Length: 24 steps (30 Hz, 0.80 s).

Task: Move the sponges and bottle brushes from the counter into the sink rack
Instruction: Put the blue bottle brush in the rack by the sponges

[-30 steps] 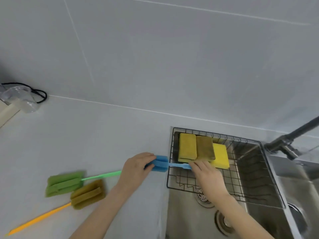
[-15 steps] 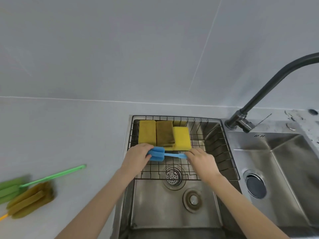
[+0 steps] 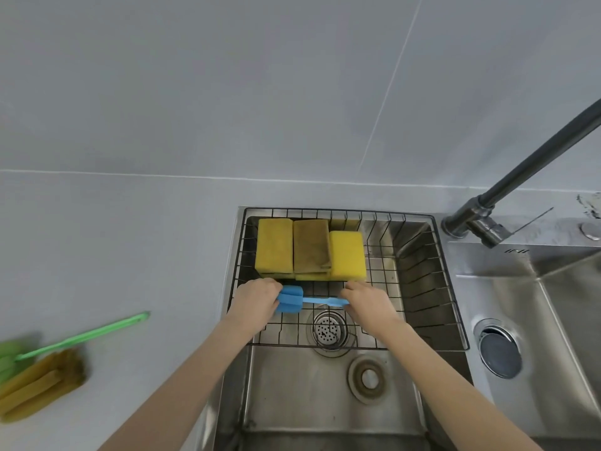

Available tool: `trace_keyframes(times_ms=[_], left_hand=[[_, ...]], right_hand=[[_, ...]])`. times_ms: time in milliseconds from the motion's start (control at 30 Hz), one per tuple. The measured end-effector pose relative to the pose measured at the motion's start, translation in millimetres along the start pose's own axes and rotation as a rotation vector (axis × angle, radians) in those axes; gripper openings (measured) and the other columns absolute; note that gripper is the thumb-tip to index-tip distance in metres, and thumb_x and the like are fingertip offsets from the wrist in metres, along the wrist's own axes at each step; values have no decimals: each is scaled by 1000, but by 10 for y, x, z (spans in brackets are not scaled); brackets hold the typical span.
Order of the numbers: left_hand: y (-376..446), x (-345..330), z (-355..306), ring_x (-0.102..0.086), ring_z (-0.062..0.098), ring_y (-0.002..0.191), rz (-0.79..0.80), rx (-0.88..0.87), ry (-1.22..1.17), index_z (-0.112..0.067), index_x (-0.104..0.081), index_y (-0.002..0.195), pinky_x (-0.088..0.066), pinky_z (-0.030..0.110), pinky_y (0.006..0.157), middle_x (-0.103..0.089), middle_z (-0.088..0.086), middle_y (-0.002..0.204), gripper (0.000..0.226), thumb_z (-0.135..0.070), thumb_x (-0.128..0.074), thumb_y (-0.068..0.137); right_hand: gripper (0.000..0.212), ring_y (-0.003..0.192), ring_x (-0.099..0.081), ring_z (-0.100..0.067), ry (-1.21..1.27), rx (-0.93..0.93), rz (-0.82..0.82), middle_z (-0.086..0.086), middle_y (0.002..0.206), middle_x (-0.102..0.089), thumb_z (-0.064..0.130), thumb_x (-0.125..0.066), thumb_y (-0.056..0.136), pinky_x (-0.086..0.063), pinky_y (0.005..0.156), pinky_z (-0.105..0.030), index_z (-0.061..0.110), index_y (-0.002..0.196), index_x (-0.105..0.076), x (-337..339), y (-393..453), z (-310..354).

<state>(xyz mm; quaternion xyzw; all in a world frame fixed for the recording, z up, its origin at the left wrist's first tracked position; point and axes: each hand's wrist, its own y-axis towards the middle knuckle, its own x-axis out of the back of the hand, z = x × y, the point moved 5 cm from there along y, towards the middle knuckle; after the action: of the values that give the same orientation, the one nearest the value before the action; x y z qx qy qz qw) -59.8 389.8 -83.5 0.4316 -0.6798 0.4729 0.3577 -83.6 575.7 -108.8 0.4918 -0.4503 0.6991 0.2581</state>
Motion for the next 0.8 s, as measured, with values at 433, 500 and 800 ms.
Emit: trace_keyframes(times_ms=[433, 500, 800], left_hand=[[23, -123, -4, -56, 21, 109, -17, -5, -13, -7, -53, 116, -49, 31, 94, -58, 10, 121, 29, -12, -55, 88], [0, -110, 0, -55, 19, 110, -33, -12, -31, -8, -52, 118, -48, 30, 97, -57, 9, 121, 30, -13, -55, 88], [-433, 174, -2, -17, 19, 142, -193, -80, -67, -19, -25, 141, -15, 34, 118, -25, 3, 153, 54, -21, -49, 92]], right_hand=[[23, 104, -53, -22, 60, -51, -6, -5, 113, -57, 18, -54, 90, -50, 80, -33, 14, 113, -54, 8, 7, 2], [26, 105, -53, -22, 76, -56, -18, -4, 114, -57, 19, -55, 89, -49, 81, -32, 14, 114, -52, 47, -18, 29], [56, 104, -60, -19, 418, -37, -212, -3, 125, -59, 24, -53, 91, -52, 82, -33, 23, 140, -26, 499, -126, 688]])
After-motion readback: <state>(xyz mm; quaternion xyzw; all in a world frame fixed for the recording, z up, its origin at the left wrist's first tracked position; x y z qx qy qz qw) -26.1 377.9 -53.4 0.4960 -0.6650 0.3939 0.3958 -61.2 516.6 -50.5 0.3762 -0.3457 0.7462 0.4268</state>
